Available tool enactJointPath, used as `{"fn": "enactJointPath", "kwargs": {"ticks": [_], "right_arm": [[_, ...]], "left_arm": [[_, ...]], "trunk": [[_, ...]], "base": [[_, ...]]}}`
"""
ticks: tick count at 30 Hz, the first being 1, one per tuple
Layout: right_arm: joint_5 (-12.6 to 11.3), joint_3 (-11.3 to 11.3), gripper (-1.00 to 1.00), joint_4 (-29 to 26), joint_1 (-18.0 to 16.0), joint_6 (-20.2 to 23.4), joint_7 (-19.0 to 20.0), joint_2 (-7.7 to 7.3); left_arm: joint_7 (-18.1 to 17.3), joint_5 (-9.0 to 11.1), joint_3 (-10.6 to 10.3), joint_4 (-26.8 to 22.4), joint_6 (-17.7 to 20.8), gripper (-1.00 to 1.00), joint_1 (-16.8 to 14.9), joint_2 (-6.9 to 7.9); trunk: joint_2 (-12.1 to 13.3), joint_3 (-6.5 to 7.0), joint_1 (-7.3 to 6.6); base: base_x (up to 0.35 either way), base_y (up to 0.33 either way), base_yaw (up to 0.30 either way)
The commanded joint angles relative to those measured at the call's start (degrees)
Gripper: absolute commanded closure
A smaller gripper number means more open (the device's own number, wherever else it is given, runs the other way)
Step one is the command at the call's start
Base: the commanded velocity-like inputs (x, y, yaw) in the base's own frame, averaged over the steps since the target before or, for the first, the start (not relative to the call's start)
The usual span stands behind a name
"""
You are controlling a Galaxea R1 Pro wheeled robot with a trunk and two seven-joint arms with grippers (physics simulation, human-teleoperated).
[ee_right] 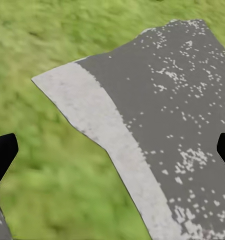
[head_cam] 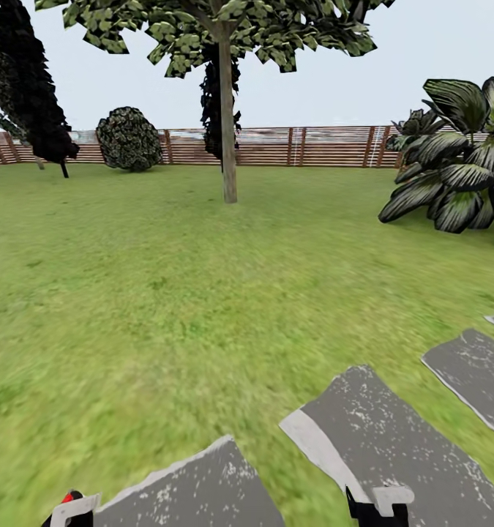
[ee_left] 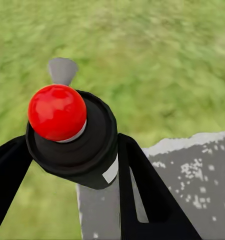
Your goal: In the garden, pick up the pesticide atomizer on the floor and spray pesticide onto both trees until each tree trunk is fully covered.
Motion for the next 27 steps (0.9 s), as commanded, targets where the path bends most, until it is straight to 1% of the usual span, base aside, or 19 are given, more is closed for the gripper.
{"fn": "enactJointPath", "kwargs": {"ticks": [1, 27], "right_arm": [[0.05, 0.01, -1.0, 0.04, -0.03, -0.17, -0.1, 0.0], [0.05, 0.0, -1.0, 0.04, -0.03, -0.17, -0.1, 0.0]], "left_arm": [[-0.01, 0.3, -0.06, 0.03, -0.17, 1.0, -0.03, 0.01], [-0.02, 0.32, -0.06, 0.05, -0.17, 1.0, -0.04, 0.01]], "trunk": [[-0.02, -0.05, 0.03], [-0.02, -0.05, 0.03]], "base": [[0.338, 0.0, 0.0], [0.338, 0.0, 0.0]]}}
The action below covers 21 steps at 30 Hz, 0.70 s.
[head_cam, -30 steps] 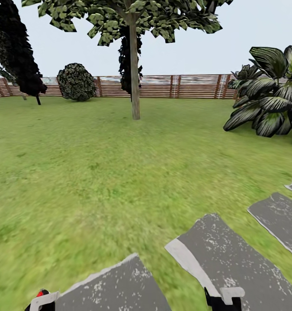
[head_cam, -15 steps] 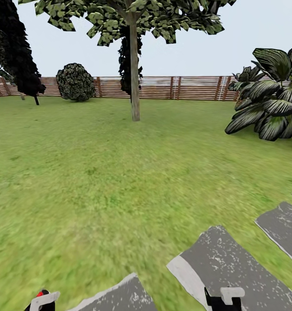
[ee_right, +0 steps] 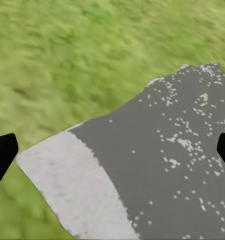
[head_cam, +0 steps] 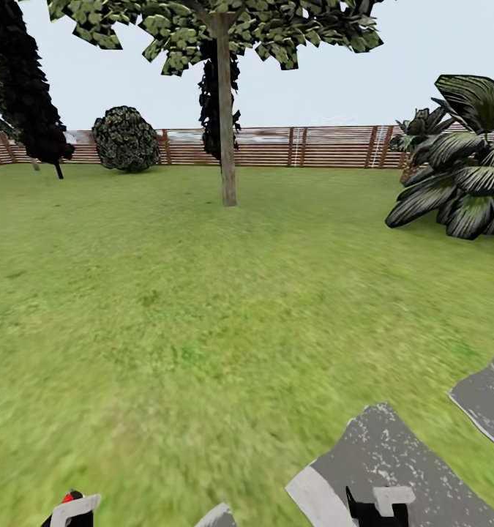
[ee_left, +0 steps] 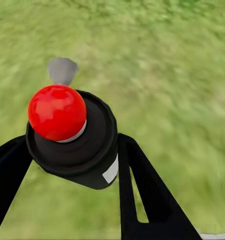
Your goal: In the garden, pick up the pesticide atomizer on the floor and spray pesticide onto both trees until each tree trunk is fully covered.
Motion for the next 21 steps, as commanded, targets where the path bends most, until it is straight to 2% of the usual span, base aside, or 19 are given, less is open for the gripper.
{"fn": "enactJointPath", "kwargs": {"ticks": [1, 21], "right_arm": [[0.05, 0.02, -1.0, 0.04, -0.02, -0.17, -0.1, 0.0], [0.05, -0.04, -1.0, 0.04, -0.02, -0.17, -0.1, -0.01]], "left_arm": [[0.0, 0.29, -0.06, 0.02, -0.17, 1.0, -0.03, 0.01], [0.07, 0.36, -0.04, 0.15, -0.17, 1.0, -0.02, 0.18]], "trunk": [[-0.02, -0.05, 0.03], [-0.02, -0.05, 0.03]], "base": [[0.338, 0.0, 0.0], [0.338, 0.0, 0.0]]}}
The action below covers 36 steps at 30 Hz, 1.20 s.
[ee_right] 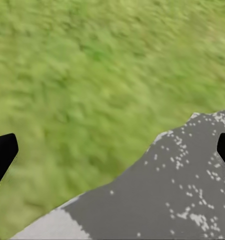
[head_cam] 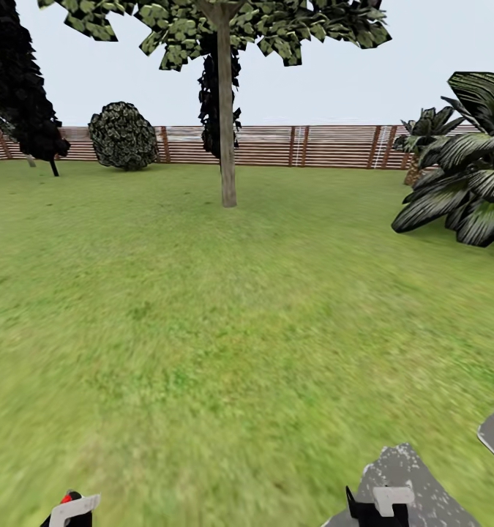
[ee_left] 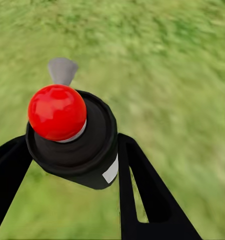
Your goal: In the garden, pick up the pesticide atomizer on the floor and spray pesticide onto both trees until each tree trunk is fully covered.
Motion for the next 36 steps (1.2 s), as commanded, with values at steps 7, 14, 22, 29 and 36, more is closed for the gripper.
{"fn": "enactJointPath", "kwargs": {"ticks": [7, 14, 22, 29, 36], "right_arm": [[0.05, -0.01, -1.0, 0.04, -0.03, -0.17, -0.1, -0.03], [0.05, 0.07, -1.0, 0.04, -0.02, -0.17, -0.1, -0.01], [-0.01, 0.02, -1.0, -0.05, -0.05, -0.17, -0.1, -0.03], [-0.01, 0.02, -1.0, -0.05, -0.05, -0.17, -0.1, -0.01], [0.01, 0.03, -1.0, -0.05, -0.05, -0.17, -0.1, -0.01]], "left_arm": [[-0.05, 0.29, -0.01, 0.02, -0.17, 1.0, -0.05, 0.08], [0.0, 0.29, 0.0, -0.05, -0.17, 1.0, -0.03, 0.15], [0.04, 0.29, -0.04, -0.06, -0.17, 1.0, -0.04, 0.18], [0.07, 0.29, -0.06, -0.06, -0.17, 1.0, -0.03, 0.1], [0.11, 0.29, -0.02, -0.09, -0.17, 1.0, -0.04, 0.1]], "trunk": [[-0.02, -0.05, 0.03], [-0.02, -0.05, 0.03], [-0.02, -0.05, 0.03], [-0.02, -0.05, 0.03], [-0.02, -0.05, 0.03]], "base": [[0.338, 0.0, 0.0], [0.338, 0.0, 0.0], [0.338, 0.0, 0.0], [0.338, 0.0, 0.0], [0.338, 0.0, 0.0]]}}
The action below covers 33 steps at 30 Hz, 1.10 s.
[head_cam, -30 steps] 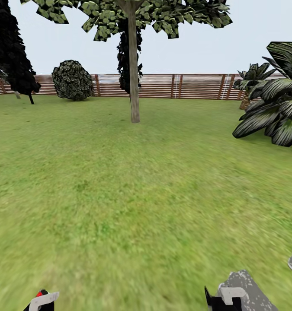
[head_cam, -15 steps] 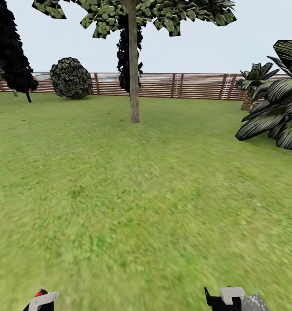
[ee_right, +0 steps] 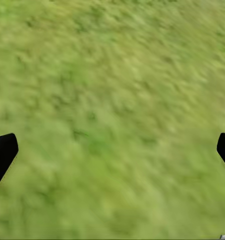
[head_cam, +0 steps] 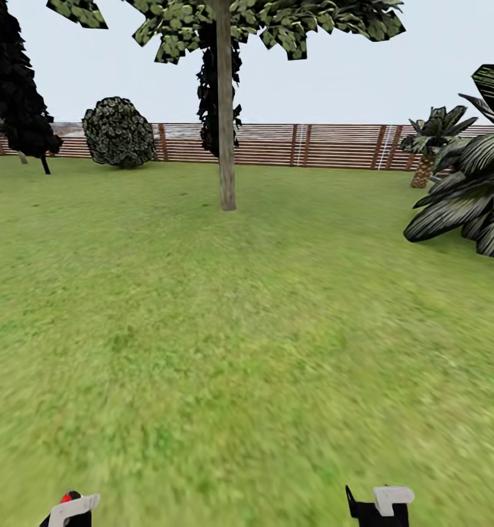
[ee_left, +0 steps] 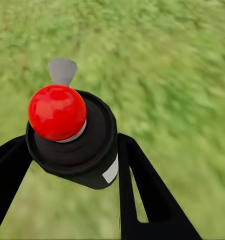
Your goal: In the garden, pick up the pesticide atomizer on the floor and spray pesticide onto both trees until each tree trunk is fully covered.
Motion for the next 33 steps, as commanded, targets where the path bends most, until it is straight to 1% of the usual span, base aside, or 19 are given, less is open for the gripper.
{"fn": "enactJointPath", "kwargs": {"ticks": [1, 33], "right_arm": [[0.04, 0.0, -1.0, 0.04, -0.03, -0.17, -0.1, -0.01], [0.05, 0.05, -1.0, 0.04, -0.02, -0.17, -0.1, -0.01]], "left_arm": [[0.01, 0.29, -0.06, 0.01, -0.17, 1.0, -0.04, 0.01], [0.0, 0.29, -0.07, -0.03, -0.17, 1.0, -0.02, 0.09]], "trunk": [[-0.02, -0.05, 0.03], [-0.02, -0.05, 0.03]], "base": [[0.338, 0.0, 0.0], [0.338, 0.0, 0.0]]}}
